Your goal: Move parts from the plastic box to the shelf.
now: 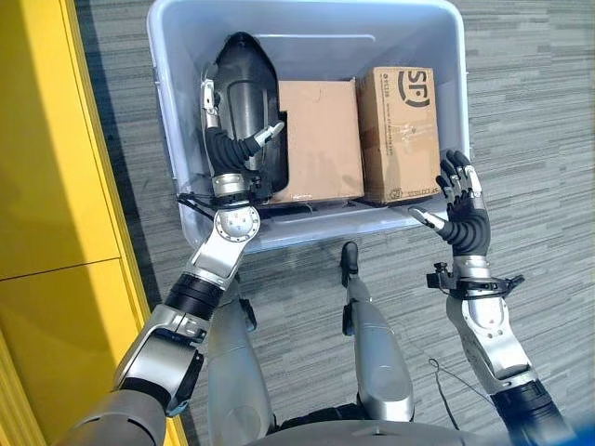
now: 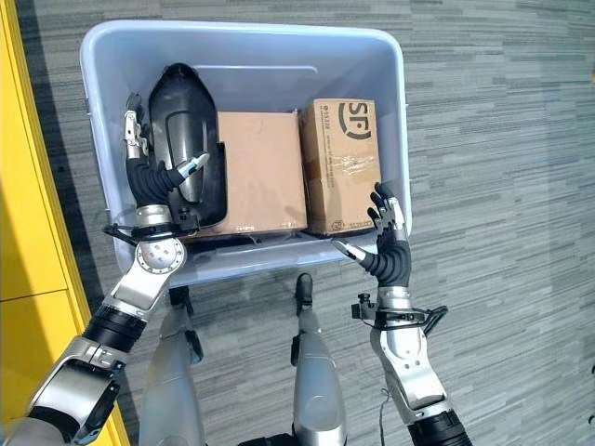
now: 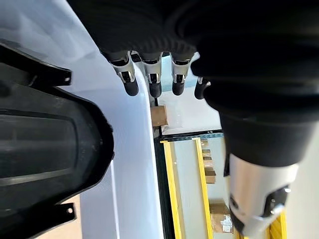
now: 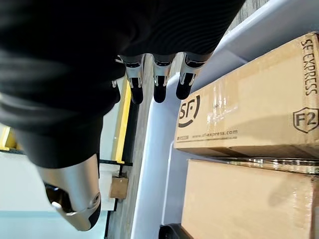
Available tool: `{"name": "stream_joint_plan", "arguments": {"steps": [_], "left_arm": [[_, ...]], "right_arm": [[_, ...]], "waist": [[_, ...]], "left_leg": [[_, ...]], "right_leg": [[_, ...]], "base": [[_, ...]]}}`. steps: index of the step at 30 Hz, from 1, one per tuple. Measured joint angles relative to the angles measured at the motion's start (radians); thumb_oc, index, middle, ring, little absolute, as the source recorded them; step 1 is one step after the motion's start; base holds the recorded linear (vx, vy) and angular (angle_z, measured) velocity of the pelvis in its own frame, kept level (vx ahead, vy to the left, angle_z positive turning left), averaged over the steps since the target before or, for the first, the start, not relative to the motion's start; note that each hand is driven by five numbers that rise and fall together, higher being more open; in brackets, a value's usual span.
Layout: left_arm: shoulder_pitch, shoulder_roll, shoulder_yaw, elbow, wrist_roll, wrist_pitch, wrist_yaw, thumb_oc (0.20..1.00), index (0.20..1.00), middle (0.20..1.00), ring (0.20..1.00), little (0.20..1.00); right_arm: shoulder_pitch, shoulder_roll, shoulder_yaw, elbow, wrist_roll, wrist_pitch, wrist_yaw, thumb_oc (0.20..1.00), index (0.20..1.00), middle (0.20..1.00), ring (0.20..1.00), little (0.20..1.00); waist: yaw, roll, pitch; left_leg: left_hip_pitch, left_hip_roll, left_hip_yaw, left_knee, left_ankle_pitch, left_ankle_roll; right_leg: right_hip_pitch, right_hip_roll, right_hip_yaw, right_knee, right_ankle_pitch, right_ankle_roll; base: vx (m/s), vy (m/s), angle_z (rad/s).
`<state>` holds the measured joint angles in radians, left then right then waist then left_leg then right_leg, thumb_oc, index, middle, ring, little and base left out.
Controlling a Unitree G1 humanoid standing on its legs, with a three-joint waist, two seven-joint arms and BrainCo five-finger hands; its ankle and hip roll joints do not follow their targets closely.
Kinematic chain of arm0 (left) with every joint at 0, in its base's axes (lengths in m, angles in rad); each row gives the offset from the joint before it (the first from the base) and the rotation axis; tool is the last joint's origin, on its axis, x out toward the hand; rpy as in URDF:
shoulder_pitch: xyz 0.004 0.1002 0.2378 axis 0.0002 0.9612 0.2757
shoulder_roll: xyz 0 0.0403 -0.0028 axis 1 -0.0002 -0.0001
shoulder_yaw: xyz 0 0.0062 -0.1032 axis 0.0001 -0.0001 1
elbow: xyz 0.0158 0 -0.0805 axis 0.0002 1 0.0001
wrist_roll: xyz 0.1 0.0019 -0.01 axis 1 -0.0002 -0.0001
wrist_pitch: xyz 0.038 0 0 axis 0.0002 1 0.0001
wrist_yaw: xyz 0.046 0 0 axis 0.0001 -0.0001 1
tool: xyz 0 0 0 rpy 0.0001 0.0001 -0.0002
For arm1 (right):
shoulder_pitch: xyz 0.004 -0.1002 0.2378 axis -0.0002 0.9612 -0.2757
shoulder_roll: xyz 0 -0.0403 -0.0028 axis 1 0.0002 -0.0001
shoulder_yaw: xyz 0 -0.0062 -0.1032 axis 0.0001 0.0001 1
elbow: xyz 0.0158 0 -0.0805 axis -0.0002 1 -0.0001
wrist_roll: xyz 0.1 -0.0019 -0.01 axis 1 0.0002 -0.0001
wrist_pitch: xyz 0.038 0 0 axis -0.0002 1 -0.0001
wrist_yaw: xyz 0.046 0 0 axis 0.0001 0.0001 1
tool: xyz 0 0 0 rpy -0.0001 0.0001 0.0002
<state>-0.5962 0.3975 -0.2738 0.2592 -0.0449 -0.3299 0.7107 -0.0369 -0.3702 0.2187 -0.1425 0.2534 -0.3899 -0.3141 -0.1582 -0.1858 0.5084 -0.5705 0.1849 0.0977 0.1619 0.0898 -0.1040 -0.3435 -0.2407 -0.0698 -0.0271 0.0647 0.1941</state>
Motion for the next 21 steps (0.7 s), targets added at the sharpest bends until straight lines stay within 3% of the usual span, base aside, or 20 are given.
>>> {"name": "stream_joint_plan", "arguments": {"steps": [13,21], "left_arm": [[0.103,-0.013,0.087,-0.002,0.038,0.005,0.061,1.0,1.0,1.0,1.0,1.0],[0.107,-0.035,0.079,0.001,0.038,0.015,0.061,1.0,1.0,1.0,1.0,1.0]], "right_arm": [[0.002,-0.001,-0.001,-0.001,-0.001,-0.011,-0.003,1.0,1.0,1.0,1.0,1.0],[0.005,-0.001,-0.001,-0.001,-0.001,-0.011,-0.007,1.0,1.0,1.0,1.0,1.0]], "waist": [[0.013,-0.001,0.0],[0.01,-0.001,0.0]], "left_leg": [[-0.028,-0.002,-0.012,-0.002,0.002,0.0],[-0.044,-0.007,-0.026,-0.002,0.01,0.0]], "right_leg": [[-0.018,0.001,-0.011,-0.006,0.0,0.0],[-0.023,0.001,-0.024,-0.007,0.0,0.0]], "base": [[0.0,-0.005,0.01],[0.0,-0.001,0.03]]}}
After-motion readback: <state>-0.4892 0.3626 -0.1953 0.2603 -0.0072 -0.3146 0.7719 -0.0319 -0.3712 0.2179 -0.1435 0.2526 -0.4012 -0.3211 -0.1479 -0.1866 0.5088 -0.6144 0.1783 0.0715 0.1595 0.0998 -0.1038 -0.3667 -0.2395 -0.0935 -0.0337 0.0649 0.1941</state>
